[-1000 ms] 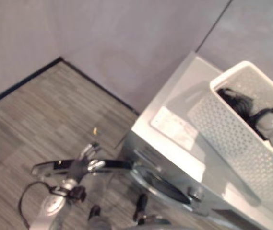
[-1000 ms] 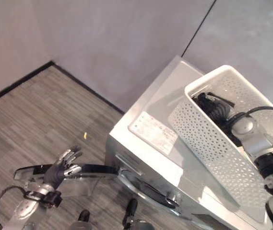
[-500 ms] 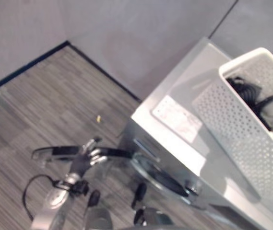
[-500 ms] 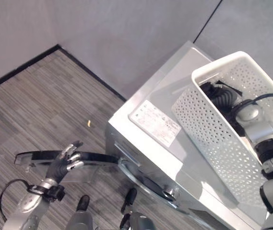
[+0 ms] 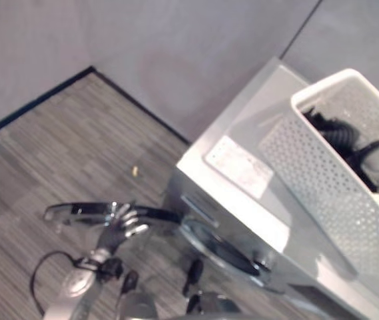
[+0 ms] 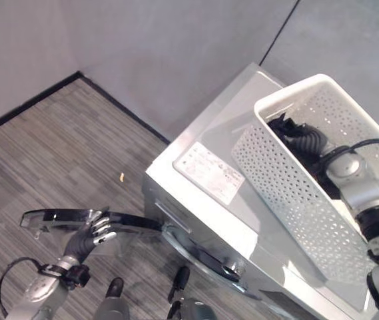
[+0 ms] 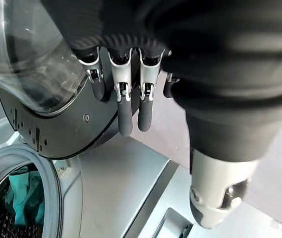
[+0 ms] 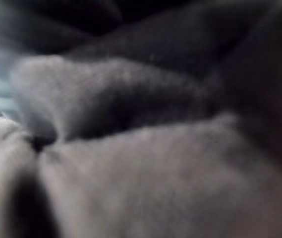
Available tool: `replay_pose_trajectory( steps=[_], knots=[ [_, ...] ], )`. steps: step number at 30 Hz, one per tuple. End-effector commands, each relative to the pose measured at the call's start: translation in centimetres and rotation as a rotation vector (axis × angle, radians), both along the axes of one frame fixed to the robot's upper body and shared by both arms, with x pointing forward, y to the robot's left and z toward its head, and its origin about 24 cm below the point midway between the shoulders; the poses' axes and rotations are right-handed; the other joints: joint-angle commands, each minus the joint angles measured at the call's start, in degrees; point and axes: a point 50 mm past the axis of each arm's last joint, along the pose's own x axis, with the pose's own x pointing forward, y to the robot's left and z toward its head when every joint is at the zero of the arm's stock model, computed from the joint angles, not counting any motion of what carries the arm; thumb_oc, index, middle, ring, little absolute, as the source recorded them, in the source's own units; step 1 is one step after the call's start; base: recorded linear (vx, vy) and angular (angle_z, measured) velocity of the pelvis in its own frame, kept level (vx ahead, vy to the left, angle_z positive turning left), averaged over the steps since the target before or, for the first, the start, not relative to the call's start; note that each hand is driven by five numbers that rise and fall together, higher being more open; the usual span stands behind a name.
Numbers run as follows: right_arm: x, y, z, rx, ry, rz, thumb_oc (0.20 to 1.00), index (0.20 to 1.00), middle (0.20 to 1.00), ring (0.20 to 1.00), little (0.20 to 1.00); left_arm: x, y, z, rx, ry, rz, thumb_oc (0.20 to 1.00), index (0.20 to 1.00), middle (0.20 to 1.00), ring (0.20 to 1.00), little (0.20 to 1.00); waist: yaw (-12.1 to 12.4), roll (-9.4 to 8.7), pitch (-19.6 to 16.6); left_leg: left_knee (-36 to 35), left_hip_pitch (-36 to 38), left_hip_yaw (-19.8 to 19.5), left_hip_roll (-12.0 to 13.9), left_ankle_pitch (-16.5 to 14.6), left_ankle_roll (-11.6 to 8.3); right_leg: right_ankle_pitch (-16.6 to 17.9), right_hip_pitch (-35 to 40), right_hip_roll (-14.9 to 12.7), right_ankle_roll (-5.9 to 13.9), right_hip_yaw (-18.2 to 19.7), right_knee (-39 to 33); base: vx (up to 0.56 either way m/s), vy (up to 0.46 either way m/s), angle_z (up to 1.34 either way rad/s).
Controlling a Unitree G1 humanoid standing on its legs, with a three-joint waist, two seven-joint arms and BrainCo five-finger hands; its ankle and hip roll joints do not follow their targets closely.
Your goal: Grab the laundry basket,head to the washer,open it,put in the laundry and shut it.
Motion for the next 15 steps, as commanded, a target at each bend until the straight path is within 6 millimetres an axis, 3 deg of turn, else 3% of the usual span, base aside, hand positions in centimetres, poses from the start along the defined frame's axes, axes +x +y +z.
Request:
replay_pose_trajectory(
  steps=[1,8,15],
  knots=[
    [-0.9,-1.6,4.1,-0.051,-0.170,-0.061,0.200,0.200,0.200,0.200,0.200,1.7,-0.4,2.2,0.010,-0.134,-0.017,1.000,1.000,1.000,1.000,1.000,0.20,1.13,-1.30,-7.21,2.80,4.89,2.23,6.79,2.77,-9.10,5.87,-2.30,6.85,-0.29,2.55,0.04,0.067,-0.16],
    [-3.6,-3.1,9.9,-0.153,-0.489,-0.179,0.200,0.200,0.200,0.200,0.200,1.5,0.3,2.4,0.035,-0.134,0.001,1.000,1.000,1.000,1.000,1.000,-1.68,0.52,-4.53,-7.21,6.45,6.12,1.18,4.38,3.92,-9.46,8.08,-2.81,7.35,1.31,3.47,0.04,0.061,-0.12],
    [-4.5,-2.4,14.5,-0.261,-0.777,-0.277,0.200,0.200,0.200,0.200,0.200,1.4,0.3,2.4,0.054,-0.127,-0.002,1.000,1.000,1.000,1.000,1.000,-1.31,0.03,-6.85,-7.14,9.82,7.38,0.47,2.51,5.07,-9.79,10.14,-3.23,7.78,2.89,4.11,0.03,0.071,-0.11]
  ],
)
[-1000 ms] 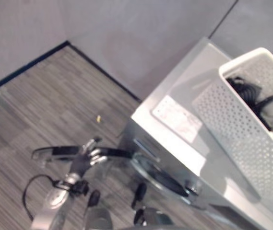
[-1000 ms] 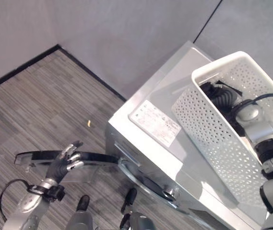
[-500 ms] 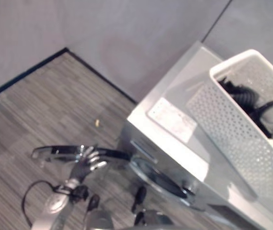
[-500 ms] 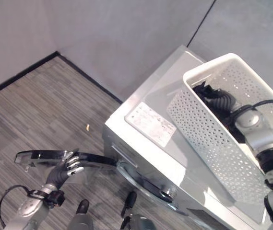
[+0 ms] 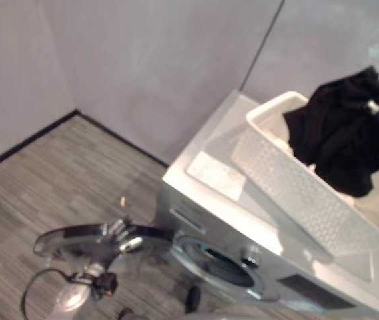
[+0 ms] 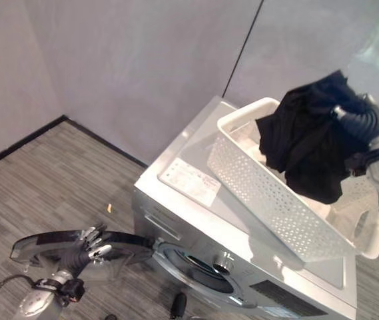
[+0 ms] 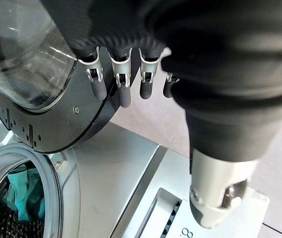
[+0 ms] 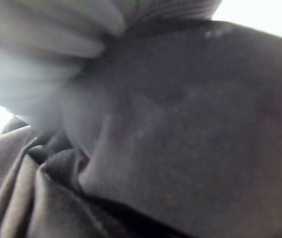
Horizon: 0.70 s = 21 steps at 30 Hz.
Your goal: Grab the laundry basket,head to the washer,open it,put in the laundry and shut it.
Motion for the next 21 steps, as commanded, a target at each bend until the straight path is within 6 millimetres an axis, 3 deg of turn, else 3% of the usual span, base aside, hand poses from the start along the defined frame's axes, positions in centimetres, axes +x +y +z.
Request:
replay_pose_trajectory(
  steps=[1,4,7,10,21],
  knots=[
    [-0.8,0.5,8.1,-0.093,-0.366,-0.068,0.200,0.200,0.200,0.200,0.200,3.8,-0.6,4.1,0.027,-0.257,-0.045,1.000,1.000,1.000,1.000,1.000,1.57,0.13,-0.05,-2.91,2.21,3.86,0.56,1.78,4.23,-9.62,6.16,-3.34,7.28,-0.34,4.10,0.02,0.044,-0.04],
    [-0.5,1.0,9.8,-0.147,-0.470,-0.135,0.200,0.200,0.200,0.200,0.200,4.0,-0.7,4.2,0.040,-0.265,-0.051,1.000,1.000,1.000,1.000,1.000,2.35,0.03,-0.39,-2.85,2.79,3.98,0.23,1.48,4.59,-9.34,6.48,-3.62,7.53,0.10,4.16,0.00,0.051,-0.03],
    [-0.5,1.4,10.3,-0.182,-0.513,-0.160,0.200,0.200,0.200,0.200,0.200,4.2,-0.8,4.4,0.040,-0.277,-0.048,1.000,1.000,1.000,1.000,1.000,2.37,0.26,-0.35,-2.84,3.04,3.99,-0.03,1.32,4.78,-9.33,6.68,-3.71,7.63,0.30,4.27,0.00,0.033,-0.09],
    [-1.3,0.8,11.7,-0.226,-0.620,-0.260,0.200,0.200,0.200,0.200,0.200,4.6,-1.1,4.8,0.053,-0.303,-0.061,1.000,1.000,1.000,1.000,1.000,3.01,0.16,-0.32,-2.73,2.97,3.52,-0.45,1.24,5.09,-9.12,6.62,-4.09,7.97,0.16,4.50,0.00,0.045,-0.02],
    [-4.2,-0.4,13.8,-0.311,-0.814,-0.417,0.200,0.200,0.200,0.200,0.200,5.5,-1.3,5.7,0.078,-0.373,-0.056,1.000,1.000,1.000,1.000,1.000,3.87,0.00,0.45,-1.31,1.66,2.75,-3.18,0.53,6.64,-6.84,5.76,-6.52,9.56,0.17,4.58,-0.03,0.081,0.04]
  ],
)
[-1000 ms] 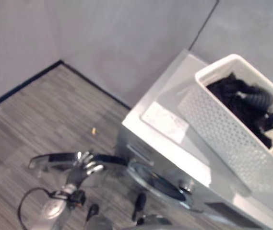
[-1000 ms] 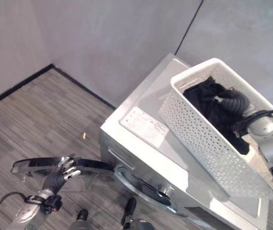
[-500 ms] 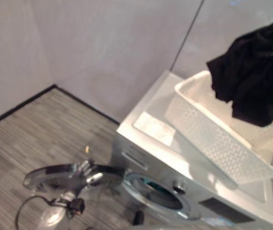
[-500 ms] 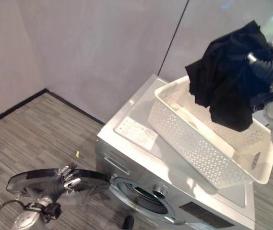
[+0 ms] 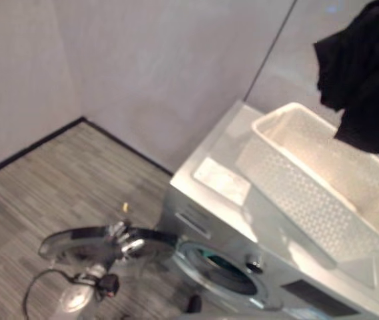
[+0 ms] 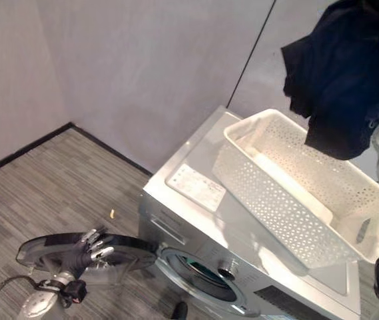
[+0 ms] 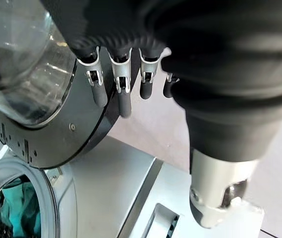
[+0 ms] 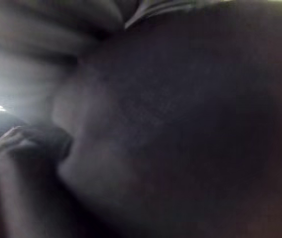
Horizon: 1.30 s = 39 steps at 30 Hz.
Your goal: Grab the laundry basket,head to the washer,open it,put in the laundry and shut it.
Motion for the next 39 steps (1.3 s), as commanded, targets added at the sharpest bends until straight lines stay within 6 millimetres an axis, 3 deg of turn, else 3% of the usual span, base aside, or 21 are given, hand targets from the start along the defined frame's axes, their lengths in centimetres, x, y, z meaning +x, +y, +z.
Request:
replay_pose_trajectory(
  steps=[1,7,12,14,15,17,20,21,24,27,31,32,33,36,39],
  knots=[
    [-4.1,-0.3,6.9,-0.120,-0.305,-0.121,0.200,0.200,0.200,0.200,0.200,4.9,-1.2,5.9,0.024,-0.371,-0.067,1.000,1.000,1.000,1.000,1.000,1.94,0.71,0.18,0.17,-0.32,2.75,-2.16,-0.23,5.98,-6.26,4.35,-5.83,9.03,0.09,4.42,-0.11,0.159,0.02],
    [-5.1,0.4,7.0,-0.148,-0.373,-0.116,0.200,0.200,0.200,0.200,0.200,5.5,-1.6,6.3,0.042,-0.399,-0.091,1.000,1.000,1.000,1.000,1.000,1.22,0.83,0.90,1.16,-1.80,2.59,-4.39,-0.90,7.15,-3.28,2.99,-8.00,10.15,1.46,3.27,-0.07,0.119,0.00],
    [-5.1,2.8,6.2,-0.206,-0.412,-0.057,0.200,0.200,0.200,0.200,0.200,5.5,-1.5,6.4,0.060,-0.412,-0.081,1.000,1.000,1.000,1.000,1.000,1.06,0.87,2.03,2.99,-2.75,3.80,-6.07,-2.02,8.64,-1.01,0.93,-9.51,10.64,2.68,2.98,-0.08,0.117,-0.17],
    [-5.3,4.6,5.7,-0.238,-0.454,-0.007,0.200,0.200,0.200,0.200,0.200,5.5,-0.9,6.6,0.061,-0.418,-0.040,1.000,1.000,1.000,1.000,1.000,1.34,1.44,3.11,3.38,-2.67,5.47,-5.67,-2.23,9.22,-1.19,-0.28,-9.99,10.18,0.55,6.69,-0.10,0.075,-0.70],
    [-5.6,5.7,5.5,-0.244,-0.492,0.027,0.200,0.200,0.200,0.200,0.200,5.5,-0.7,7.0,0.081,-0.435,-0.036,1.000,1.000,1.000,1.000,1.000,1.99,1.90,3.99,3.81,-2.90,6.77,-5.26,-2.10,9.69,-1.98,-0.65,-10.56,9.64,-2.38,9.93,-0.22,0.129,-0.84],
    [-6.1,8.5,4.2,-0.264,-0.536,0.123,0.200,0.200,0.200,0.200,0.200,5.6,-0.6,7.4,0.110,-0.440,-0.043,1.000,1.000,1.000,1.000,1.000,2.79,3.51,5.16,6.75,-5.88,10.44,-4.83,-1.46,11.40,-8.21,0.32,-10.28,8.01,-7.20,24.86,-0.32,0.177,-0.49],
    [-6.3,8.9,4.0,-0.261,-0.541,0.141,0.200,0.200,0.200,0.200,0.200,5.8,-0.6,7.7,0.115,-0.451,-0.050,1.000,1.000,1.000,1.000,1.000,2.93,3.34,4.99,7.67,-7.05,11.27,-4.84,-1.52,11.54,-9.28,-0.07,-10.38,7.85,-7.37,28.24,-0.11,0.070,-0.22],
    [-6.7,9.3,4.0,-0.275,-0.560,0.154,0.200,0.200,0.200,0.200,0.200,6.1,-0.9,8.2,0.117,-0.472,-0.069,1.000,1.000,1.000,1.000,1.000,2.90,3.81,4.54,8.21,-8.17,12.44,-4.67,-1.12,12.01,-9.46,1.01,-9.60,8.30,-8.04,34.47,-0.07,0.074,-0.34],
    [-6.7,9.9,3.7,-0.282,-0.556,0.184,0.200,0.200,0.200,0.200,0.200,6.1,-1.3,8.7,0.112,-0.498,-0.088,1.000,1.000,1.000,1.000,1.000,3.58,3.17,2.87,8.83,-10.44,14.74,-4.81,-0.89,12.19,-8.32,3.63,-10.57,9.03,-8.81,39.12,-0.12,0.051,-0.24],
    [-6.5,10.6,3.7,-0.267,-0.569,0.227,0.200,0.200,0.200,0.200,0.200,6.2,-1.6,9.0,0.097,-0.515,-0.078,1.000,1.000,1.000,1.000,1.000,4.54,2.69,1.11,8.26,-11.65,17.28,-4.97,-0.38,12.42,-6.09,6.48,-11.62,9.33,-8.64,38.75,-0.10,0.016,-0.80],
    [-6.1,11.7,3.9,-0.260,-0.593,0.264,0.200,0.200,0.200,0.200,0.200,6.1,-1.6,9.3,0.084,-0.539,-0.042,1.000,1.000,1.000,1.000,1.000,6.56,1.71,-0.60,6.30,-11.60,19.40,-6.21,-0.18,12.54,-2.94,11.14,-12.25,11.07,-8.12,32.88,-0.10,-0.034,-0.78],
    [-6.0,12.0,3.9,-0.260,-0.596,0.276,0.200,0.200,0.200,0.200,0.200,6.0,-1.5,9.4,0.075,-0.546,-0.026,1.000,1.000,1.000,1.000,1.000,7.20,1.41,-0.95,6.03,-12.31,21.62,-6.26,1.44,12.61,-2.48,12.42,-12.28,10.63,-9.03,29.26,-0.03,-0.040,-0.84],
    [-5.9,12.1,3.9,-0.259,-0.595,0.277,0.200,0.200,0.200,0.200,0.200,5.9,-1.4,9.4,0.075,-0.545,-0.023,1.000,1.000,1.000,1.000,1.000,7.22,1.35,-1.13,5.45,-11.55,20.44,-6.47,0.49,12.33,-2.61,12.93,-11.88,11.30,-7.78,28.65,-0.14,-0.109,-0.78],
    [-5.6,12.5,4.0,-0.238,-0.608,0.295,0.200,0.200,0.200,0.200,0.200,5.9,-1.3,9.4,0.058,-0.553,0.000,1.000,1.000,1.000,1.000,1.000,8.52,0.65,-1.49,5.16,-13.96,23.05,-6.06,3.85,11.17,-4.74,15.04,-9.90,10.38,-6.68,20.58,-0.15,-0.128,-0.48],
    [-5.3,12.6,3.6,-0.221,-0.601,0.315,0.200,0.200,0.200,0.200,0.200,6.1,-1.4,9.4,0.041,-0.558,0.014,1.000,1.000,1.000,1.000,1.000,8.88,0.57,-1.05,5.80,-15.81,22.23,-5.29,5.56,10.02,-10.61,13.71,-6.36,8.24,-0.88,16.79,-0.15,-0.166,-0.35]
  ],
)
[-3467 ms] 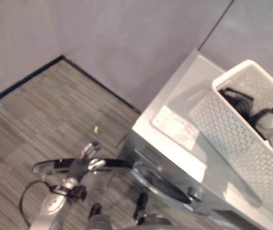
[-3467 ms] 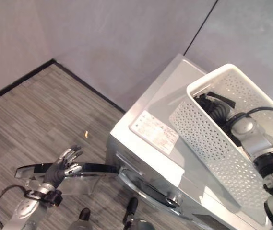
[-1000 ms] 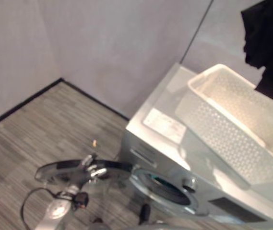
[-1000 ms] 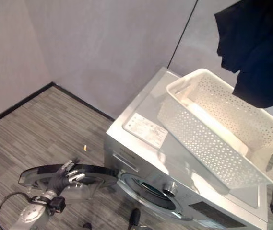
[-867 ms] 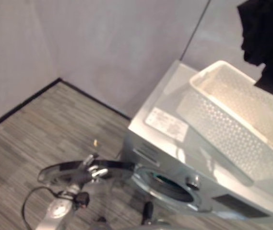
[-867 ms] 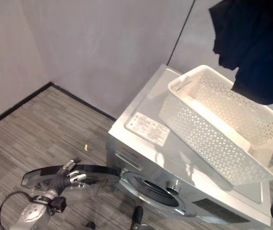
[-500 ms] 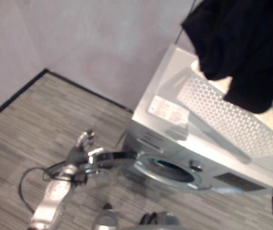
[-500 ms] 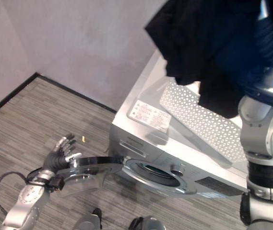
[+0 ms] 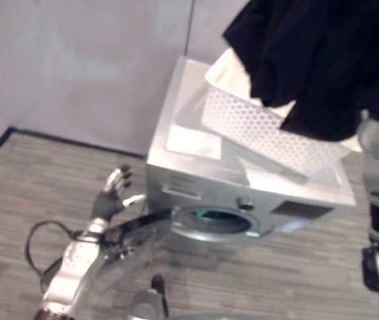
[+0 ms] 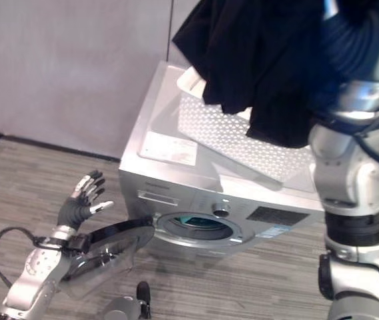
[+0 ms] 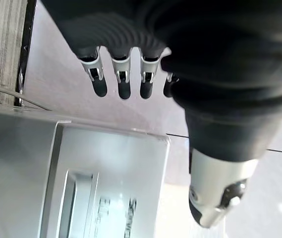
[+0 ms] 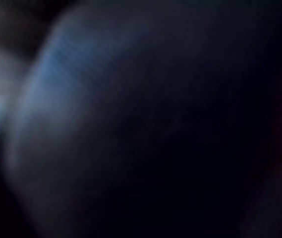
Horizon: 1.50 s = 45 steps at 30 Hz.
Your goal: Grab the laundry basket,head to the washer,open it,put in the laundry and shut it.
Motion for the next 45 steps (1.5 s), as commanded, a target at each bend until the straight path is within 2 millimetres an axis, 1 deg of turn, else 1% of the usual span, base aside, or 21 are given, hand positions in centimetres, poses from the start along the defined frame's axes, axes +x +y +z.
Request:
replay_pose_trajectory(
  steps=[1,4,5,6,7,10,11,12,14,15,19,22,25,27,32,33,36,37,43,44,45],
  knots=[
    [-1.9,-0.4,2.7,0.059,-0.170,0.019,0.200,0.200,0.200,0.200,0.200,0.2,-0.5,2.0,-0.024,-0.126,-0.017,1.000,1.000,1.000,1.000,1.000,2.53,-0.75,-2.08,-2.79,1.53,-6.47,0.89,-0.47,-3.24,-2.44,-4.30,2.51,-1.57,5.55,3.71,-0.13,-0.241,-0.16],
    [-1.6,0.8,1.8,0.077,-0.129,0.146,0.200,0.200,0.200,0.200,0.200,0.3,-1.0,1.9,-0.032,-0.130,-0.027,1.000,1.000,1.000,1.000,1.000,2.20,0.24,-1.55,-1.99,0.46,-6.59,2.66,0.74,-4.48,-5.28,-2.28,4.24,-2.91,5.07,-0.52,-0.15,-0.190,-0.01],
    [-1.7,0.8,1.8,0.077,-0.128,0.150,0.200,0.200,0.200,0.200,0.200,0.3,-1.0,1.9,-0.032,-0.130,-0.025,1.000,1.000,1.000,1.000,1.000,2.04,0.33,-1.55,-1.88,0.41,-6.71,2.82,0.78,-4.62,-5.16,-2.12,4.46,-3.07,4.98,-0.76,-0.21,-0.198,-0.10],
    [-1.6,1.8,1.0,0.090,-0.088,0.265,0.200,0.200,0.200,0.200,0.200,0.4,-1.2,2.1,-0.033,-0.141,-0.031,1.000,1.000,1.000,1.000,1.000,1.90,1.04,-1.07,-1.62,-0.72,-6.67,4.40,2.54,-5.59,-7.09,-1.48,5.70,-4.09,4.90,-2.71,-0.20,-0.186,-0.25],
    [-1.7,2.3,0.5,0.093,-0.069,0.315,0.200,0.200,0.200,0.200,0.200,0.4,-1.4,2.2,-0.034,-0.144,-0.036,1.000,1.000,1.000,1.000,1.000,1.96,1.34,-0.69,-1.65,-1.14,-6.82,5.14,3.51,-5.99,-8.12,-1.24,6.41,-4.67,4.83,-3.28,-0.25,-0.230,-0.26],
    [-2.1,3.0,-1.0,0.093,-0.025,0.397,0.200,0.200,0.200,0.200,0.200,0.5,-1.8,3.0,0.023,-0.189,-0.051,1.000,1.000,1.000,1.000,1.000,1.66,2.06,0.89,-2.11,-2.52,-8.50,7.12,7.26,-7.66,-10.56,-1.29,9.33,-6.70,5.45,-4.22,-0.20,-0.185,0.10],
    [-2.2,3.0,-1.0,0.094,-0.024,0.397,0.200,0.200,0.200,0.200,0.200,0.5,-1.8,3.0,0.025,-0.189,-0.052,1.000,1.000,1.000,1.000,1.000,1.53,2.14,0.87,-2.16,-2.62,-8.77,7.25,7.48,-7.79,-10.58,-1.33,9.57,-6.88,5.28,-4.15,-0.24,-0.175,0.30],
    [-2.9,3.3,-1.4,0.084,-0.034,0.436,0.200,0.200,0.200,0.200,0.200,0.6,-2.2,4.5,0.070,-0.269,-0.072,1.000,1.000,1.000,1.000,1.000,1.07,2.99,2.71,-2.91,-3.34,-10.40,8.21,9.64,-8.61,-11.44,-2.06,11.54,-8.17,5.58,-4.05,-0.23,-0.168,0.34],
    [-3.5,3.8,-1.6,0.056,-0.034,0.462,0.200,0.200,0.200,0.200,0.200,0.5,-2.5,6.0,0.100,-0.340,-0.102,1.000,1.000,1.000,1.000,1.000,0.84,3.72,3.02,-3.69,-3.63,-11.15,8.53,10.63,-8.87,-11.53,-1.70,12.45,-8.57,4.88,-5.07,-0.23,-0.155,0.63],
    [-3.7,4.0,-1.9,0.052,-0.021,0.491,0.200,0.200,0.200,0.200,0.200,0.2,-2.9,7.2,0.104,-0.402,-0.117,1.000,1.000,1.000,1.000,1.000,0.52,4.39,3.07,-4.22,-3.87,-11.59,8.86,11.69,-9.28,-11.32,-1.17,13.16,-8.84,3.88,-6.08,-0.17,-0.100,0.66],
    [-3.5,4.4,-2.5,0.070,0.021,0.537,0.200,0.200,0.200,0.200,0.200,0.0,-3.4,8.4,0.065,-0.457,-0.136,1.000,1.000,1.000,1.000,1.000,0.71,5.54,3.32,-3.85,-4.85,-11.48,9.85,13.31,-10.42,-11.48,-0.42,13.96,-9.34,1.97,-6.57,-0.10,-0.047,0.28],
    [-3.3,5.0,-3.9,0.078,0.111,0.601,0.200,0.200,0.200,0.200,0.200,-0.1,-4.0,7.7,0.027,-0.418,-0.153,1.000,1.000,1.000,1.000,1.000,0.59,6.22,3.12,-3.81,-4.41,-11.89,10.14,13.66,-10.38,-12.32,-0.01,14.32,-9.91,1.57,-5.75,-0.01,-0.007,0.07],
    [-3.6,5.4,-5.1,0.059,0.184,0.628,0.200,0.200,0.200,0.200,0.200,-0.4,-4.2,7.0,0.030,-0.376,-0.183,1.000,1.000,1.000,1.000,1.000,0.36,6.27,2.81,-3.57,-4.26,-11.82,9.89,13.80,-10.20,-12.95,0.44,14.37,-10.28,0.75,-5.39,0.04,0.007,-0.01],
    [-3.7,5.5,-5.4,0.057,0.200,0.635,0.200,0.200,0.200,0.200,0.200,-0.5,-4.2,6.8,0.033,-0.368,-0.189,1.000,1.000,1.000,1.000,1.000,0.26,6.26,2.70,-3.47,-4.30,-11.89,9.79,13.85,-10.21,-13.09,0.49,14.33,-10.32,0.64,-5.19,0.01,0.000,0.02],
    [-3.6,6.6,-7.8,0.067,0.350,0.724,0.200,0.200,0.200,0.200,0.200,-0.6,-4.5,6.6,0.017,-0.351,-0.200,1.000,1.000,1.000,1.000,1.000,-0.61,6.31,2.62,-4.07,-3.73,-11.59,9.28,14.42,-10.14,-13.56,0.42,14.23,-10.68,0.33,-4.41,0.00,-0.005,0.08],
    [-3.6,7.1,-9.0,0.085,0.427,0.771,0.200,0.200,0.200,0.200,0.200,-0.5,-4.6,6.5,0.013,-0.347,-0.199,1.000,1.000,1.000,1.000,1.000,-0.97,6.38,2.80,-4.23,-3.45,-11.54,9.22,14.46,-10.08,-13.59,0.37,14.25,-10.80,0.39,-4.25,-0.01,-0.010,0.12],
    [-3.8,7.3,-10.3,0.100,0.503,0.799,0.200,0.200,0.200,0.200,0.200,-0.6,-4.6,6.4,0.019,-0.339,-0.192,1.000,1.000,1.000,1.000,1.000,-1.46,6.48,2.78,-4.43,-3.15,-11.51,9.31,14.55,-10.09,-13.75,0.40,14.29,-10.92,0.32,-4.14,0.00,-0.003,0.07],
    [-4.0,7.3,-11.7,0.144,0.583,0.837,0.200,0.200,0.200,0.200,0.200,-0.8,-4.3,6.3,0.029,-0.335,-0.175,1.000,1.000,1.000,1.000,1.000,-2.01,6.60,2.92,-4.50,-2.87,-11.38,9.48,14.61,-10.11,-13.86,0.32,14.36,-11.05,0.42,-3.88,0.00,0.000,0.00],
    [-4.6,7.9,-16.5,0.350,0.849,1.007,0.200,0.200,0.200,0.200,0.200,-1.2,-3.0,5.1,0.051,-0.284,-0.094,1.000,1.000,1.000,1.000,1.000,-3.31,6.87,3.55,-5.25,-1.93,-10.89,10.01,15.08,-10.30,-13.85,0.03,14.59,-11.18,0.59,-3.77,-0.01,-0.007,-0.13],
    [-4.6,7.9,-16.5,0.351,0.851,1.009,0.200,0.200,0.200,0.200,0.200,-1.2,-3.0,5.1,0.051,-0.283,-0.093,1.000,1.000,1.000,1.000,1.000,-3.36,6.85,3.46,-5.30,-1.89,-10.89,10.01,15.10,-10.30,-13.85,0.05,14.59,-11.18,0.60,-3.79,-0.02,-0.015,-0.11],
    [-5.0,7.9,-18.0,0.389,0.937,1.027,0.200,0.200,0.200,0.200,0.200,-1.4,-2.4,4.6,0.074,-0.261,-0.063,1.000,1.000,1.000,1.000,1.000,-3.57,6.90,3.79,-5.46,-1.79,-10.79,10.24,15.27,-10.40,-13.92,-0.09,14.66,-11.20,0.50,-3.72,-0.02,-0.014,-0.10]
  ],
)
